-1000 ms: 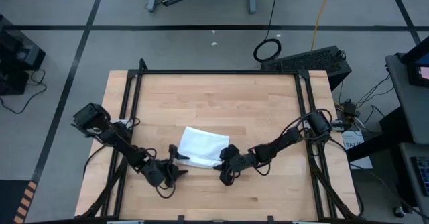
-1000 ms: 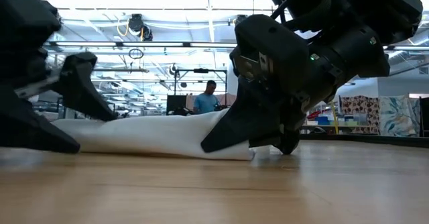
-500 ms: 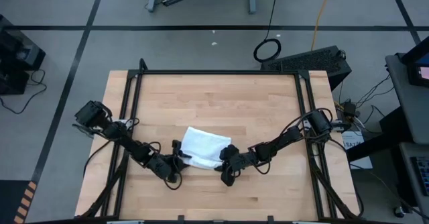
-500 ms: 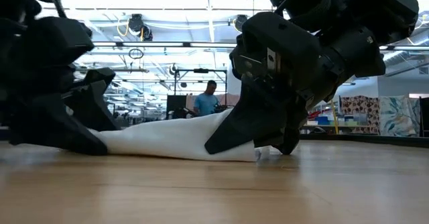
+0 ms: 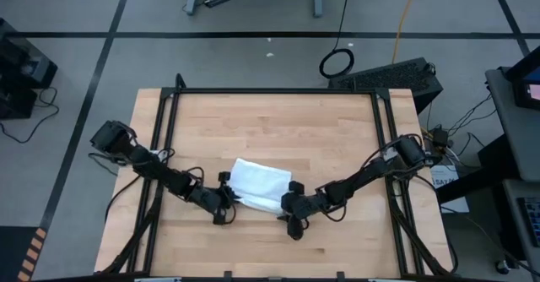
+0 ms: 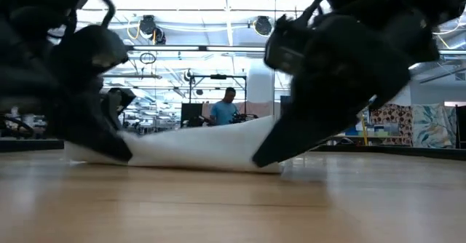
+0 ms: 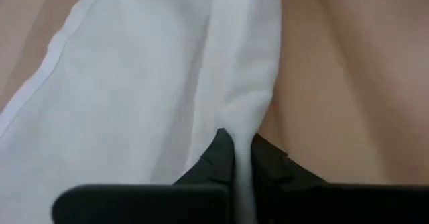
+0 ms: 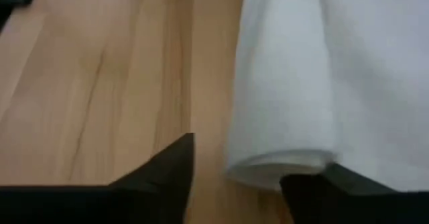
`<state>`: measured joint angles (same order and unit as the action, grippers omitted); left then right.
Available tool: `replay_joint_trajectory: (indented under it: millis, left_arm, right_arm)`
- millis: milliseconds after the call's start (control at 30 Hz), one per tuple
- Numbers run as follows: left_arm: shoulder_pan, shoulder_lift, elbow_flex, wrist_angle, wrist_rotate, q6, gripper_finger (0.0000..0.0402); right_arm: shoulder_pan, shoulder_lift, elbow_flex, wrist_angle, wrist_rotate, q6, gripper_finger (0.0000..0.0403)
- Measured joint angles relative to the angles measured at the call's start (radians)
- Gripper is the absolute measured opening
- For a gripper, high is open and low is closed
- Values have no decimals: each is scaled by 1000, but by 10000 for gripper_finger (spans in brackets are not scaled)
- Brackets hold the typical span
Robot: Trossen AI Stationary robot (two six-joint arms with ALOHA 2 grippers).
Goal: Roll towel
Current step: Roll the white towel
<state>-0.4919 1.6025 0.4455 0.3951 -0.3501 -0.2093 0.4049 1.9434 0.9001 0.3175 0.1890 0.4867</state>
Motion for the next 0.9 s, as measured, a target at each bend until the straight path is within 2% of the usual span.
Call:
replay_joint_trajectory:
  millis: [133,233,367,533,733,900]
  left_arm:
    - [47,-75,1,-57,99,-145,36]
    - [96,-120,1,-80,245,-246,32]
    - [143,-146,1,-67,376,-363,21]
    - [176,-129,1,-76,470,-361,24]
    - [198,-81,1,-70,483,-352,26]
    - [199,-46,2,-57,507,-330,26]
  right_arm:
    - [35,-50,0,-82,60,-73,246]
    - [85,-65,0,-78,162,-141,277]
    - [158,-66,0,-44,335,-200,297]
    - [232,-66,2,-35,529,-160,302]
    - [285,-65,2,43,570,-190,302]
    - [267,9,5,190,571,-242,302]
